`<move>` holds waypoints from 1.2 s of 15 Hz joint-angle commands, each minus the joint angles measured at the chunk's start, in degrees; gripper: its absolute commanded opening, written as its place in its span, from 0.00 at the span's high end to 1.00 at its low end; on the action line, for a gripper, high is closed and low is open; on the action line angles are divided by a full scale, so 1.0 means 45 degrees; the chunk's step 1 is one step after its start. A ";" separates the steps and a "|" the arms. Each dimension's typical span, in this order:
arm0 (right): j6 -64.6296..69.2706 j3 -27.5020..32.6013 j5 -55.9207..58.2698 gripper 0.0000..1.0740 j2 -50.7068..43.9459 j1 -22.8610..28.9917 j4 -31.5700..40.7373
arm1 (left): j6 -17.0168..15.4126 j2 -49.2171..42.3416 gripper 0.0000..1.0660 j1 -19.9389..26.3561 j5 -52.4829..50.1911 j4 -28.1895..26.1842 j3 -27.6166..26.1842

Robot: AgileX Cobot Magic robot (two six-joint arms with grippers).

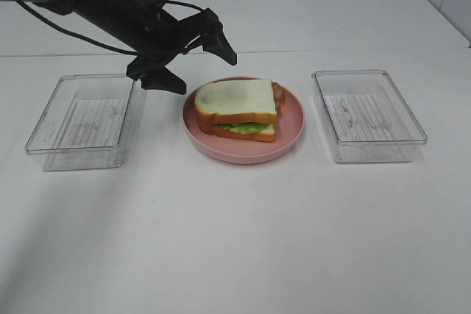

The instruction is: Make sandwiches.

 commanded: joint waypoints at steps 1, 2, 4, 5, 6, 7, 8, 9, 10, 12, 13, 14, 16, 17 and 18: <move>-0.0051 0.0051 -0.0076 0.08 -0.0395 -0.0064 0.0000 | -0.1108 -0.0891 0.05 -0.0051 0.0840 0.2699 -0.0267; -0.0051 0.0051 -0.0076 0.08 -0.0395 -0.0064 0.0000 | -0.1324 -0.1235 0.05 -0.0051 0.1210 0.3731 -0.0267; -0.0051 0.0051 -0.0076 0.08 -0.0395 -0.0064 0.0000 | -0.1604 -0.1719 0.05 -0.0051 0.1923 0.5348 -0.0267; -0.0051 0.0051 -0.0076 0.08 -0.0395 -0.0064 0.0000 | -0.1923 -0.2165 0.05 -0.0051 0.2788 0.6723 -0.0293; -0.0051 0.0051 -0.0076 0.08 -0.0395 -0.0064 0.0000 | -0.1974 -0.2419 0.05 -0.0051 0.3438 0.7538 -0.0293; -0.0051 0.0051 -0.0076 0.08 -0.0395 -0.0064 0.0000 | -0.1986 -0.2572 0.05 -0.0051 0.3832 0.7958 -0.0293; -0.0051 0.0051 -0.0076 0.08 -0.0395 -0.0064 0.0000 | -0.1986 -0.2788 0.05 -0.0051 0.4762 0.8658 -0.0293; -0.0051 0.0051 -0.0076 0.08 -0.0395 -0.0064 0.0000 | -0.2024 -0.2954 0.05 -0.0051 0.5602 0.9282 -0.0293; -0.0051 0.0051 -0.0076 0.08 -0.0395 -0.0064 0.0000 | -0.2050 -0.3209 0.05 -0.0051 0.6901 1.0008 -0.0293; -0.0051 0.0051 -0.0076 0.08 -0.0395 -0.0064 0.0000 | -0.2279 -0.3527 0.05 -0.0051 0.7359 1.0530 -0.0166; -0.0051 0.0051 -0.0076 0.08 -0.0395 -0.0064 0.0000 | -0.2419 -0.4253 0.05 -0.0051 0.7321 1.0848 0.0127; -0.0051 0.0051 -0.0076 0.08 -0.0395 -0.0064 0.0000 | -0.2419 -0.4469 0.05 -0.0051 0.7321 1.0912 0.0204; -0.0051 0.0051 -0.0076 0.08 -0.0395 -0.0064 0.0000 | -0.2419 -0.5080 0.05 0.0013 0.7321 1.1370 0.0573; -0.0051 0.0051 -0.0076 0.08 -0.0395 -0.0064 0.0000 | -0.2572 -0.5475 0.05 0.0229 0.7296 1.1574 0.0853; -0.0051 0.0051 -0.0076 0.08 -0.0395 -0.0064 0.0000 | -0.2776 -0.6226 0.05 0.1413 0.7296 1.1523 0.1439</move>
